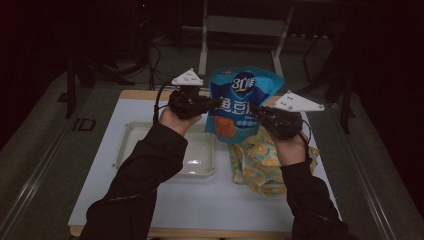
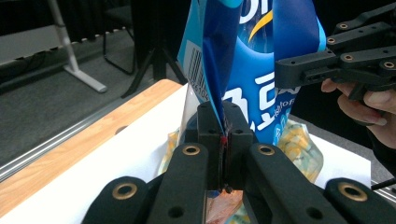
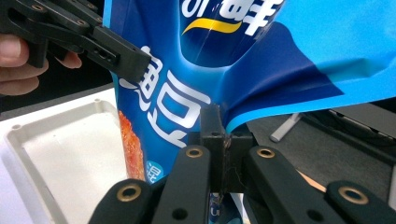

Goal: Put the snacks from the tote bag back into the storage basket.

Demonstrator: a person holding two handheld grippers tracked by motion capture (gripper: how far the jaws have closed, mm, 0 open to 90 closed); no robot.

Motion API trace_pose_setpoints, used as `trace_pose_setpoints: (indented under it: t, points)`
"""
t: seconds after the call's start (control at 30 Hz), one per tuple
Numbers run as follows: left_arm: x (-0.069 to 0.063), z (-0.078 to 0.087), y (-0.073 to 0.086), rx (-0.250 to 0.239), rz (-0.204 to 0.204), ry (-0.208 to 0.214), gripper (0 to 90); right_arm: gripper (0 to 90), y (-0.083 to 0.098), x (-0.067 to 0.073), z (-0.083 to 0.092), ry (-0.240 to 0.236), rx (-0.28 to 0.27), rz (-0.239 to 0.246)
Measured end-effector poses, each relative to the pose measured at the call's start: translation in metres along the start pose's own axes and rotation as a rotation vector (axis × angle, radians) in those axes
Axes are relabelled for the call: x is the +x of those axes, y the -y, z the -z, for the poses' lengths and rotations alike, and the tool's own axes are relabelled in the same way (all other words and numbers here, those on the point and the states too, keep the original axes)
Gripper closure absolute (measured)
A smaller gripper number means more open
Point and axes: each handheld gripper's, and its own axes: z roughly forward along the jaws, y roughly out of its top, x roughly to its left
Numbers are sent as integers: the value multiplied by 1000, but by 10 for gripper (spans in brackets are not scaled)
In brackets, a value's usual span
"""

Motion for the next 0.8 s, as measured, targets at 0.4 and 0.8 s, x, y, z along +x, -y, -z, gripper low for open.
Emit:
trace_pose_setpoints:
  t: [0.4,0.8]
  points:
    - [13,36,17,-6,26,-33,896,898,-12,30,-25,-39,-1,25]
    - [22,58,35,-11,46,-55,896,899,-12,53,-43,-60,-6,32]
